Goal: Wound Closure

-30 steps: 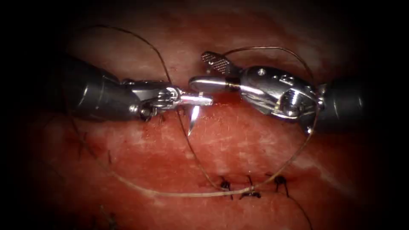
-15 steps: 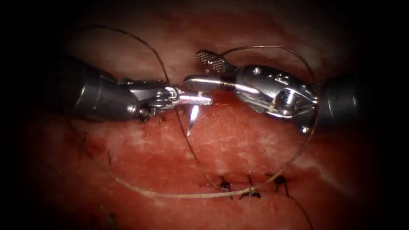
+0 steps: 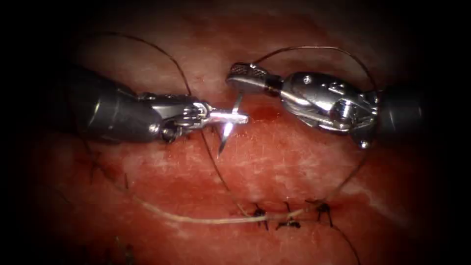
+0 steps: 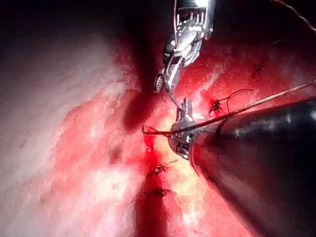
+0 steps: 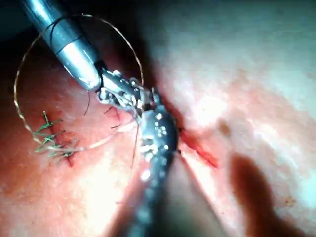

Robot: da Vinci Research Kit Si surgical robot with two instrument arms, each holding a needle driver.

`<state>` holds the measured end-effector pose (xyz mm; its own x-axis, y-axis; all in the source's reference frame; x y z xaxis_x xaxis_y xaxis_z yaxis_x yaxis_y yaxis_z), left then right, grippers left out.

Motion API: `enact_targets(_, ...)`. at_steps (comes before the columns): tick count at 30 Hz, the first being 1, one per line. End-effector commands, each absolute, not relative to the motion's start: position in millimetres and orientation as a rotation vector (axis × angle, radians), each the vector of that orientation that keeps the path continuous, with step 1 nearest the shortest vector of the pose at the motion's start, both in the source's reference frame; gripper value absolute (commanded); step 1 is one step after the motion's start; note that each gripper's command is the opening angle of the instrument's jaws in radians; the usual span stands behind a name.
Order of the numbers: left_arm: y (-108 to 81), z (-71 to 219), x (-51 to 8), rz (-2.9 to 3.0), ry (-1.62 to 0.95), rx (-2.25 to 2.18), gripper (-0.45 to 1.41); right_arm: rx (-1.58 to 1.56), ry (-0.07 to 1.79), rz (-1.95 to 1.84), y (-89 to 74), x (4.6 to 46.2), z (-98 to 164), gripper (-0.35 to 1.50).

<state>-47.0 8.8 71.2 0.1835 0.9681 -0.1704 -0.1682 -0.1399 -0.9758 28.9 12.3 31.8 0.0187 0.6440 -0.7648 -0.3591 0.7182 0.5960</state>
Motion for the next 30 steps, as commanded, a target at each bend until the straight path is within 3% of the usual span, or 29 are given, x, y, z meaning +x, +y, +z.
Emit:
enact_targets(1,8.5,71.8,-47.6,1.268,-0.851,-1.309,0.12,0.256,1.338,0.780,11.8,29.2,32.6,-0.35)
enact_targets(3,9.0,71.6,-47.8,1.314,-0.765,-1.377,0.77,0.229,1.337,0.743,11.9,28.9,32.8,-0.35)
enact_targets(5,9.4,71.5,-48.0,1.334,-0.712,-1.413,1.11,0.197,1.339,0.703,12.0,28.5,33.0,-0.35)
enact_targets(9,9.0,71.8,-48.4,1.389,-0.698,-1.482,1.28,0.106,1.360,0.543,12.4,27.3,34.1,-0.35)
enact_targets(14,8.3,72.4,-49.0,1.409,-0.724,-1.506,1.26,0.054,1.358,0.377,12.9,26.8,36.0,-0.35)
enact_targets(21,6.5,74.9,-49.1,1.541,-0.735,-1.393,0.82,-0.039,1.366,0.153,13.4,26.5,38.6,-0.35)
enact_targets(30,2.4,79.9,-49.8,1.882,-0.689,-1.156,0.51,-0.092,1.433,-0.046,14.2,26.4,40.8,-0.35)
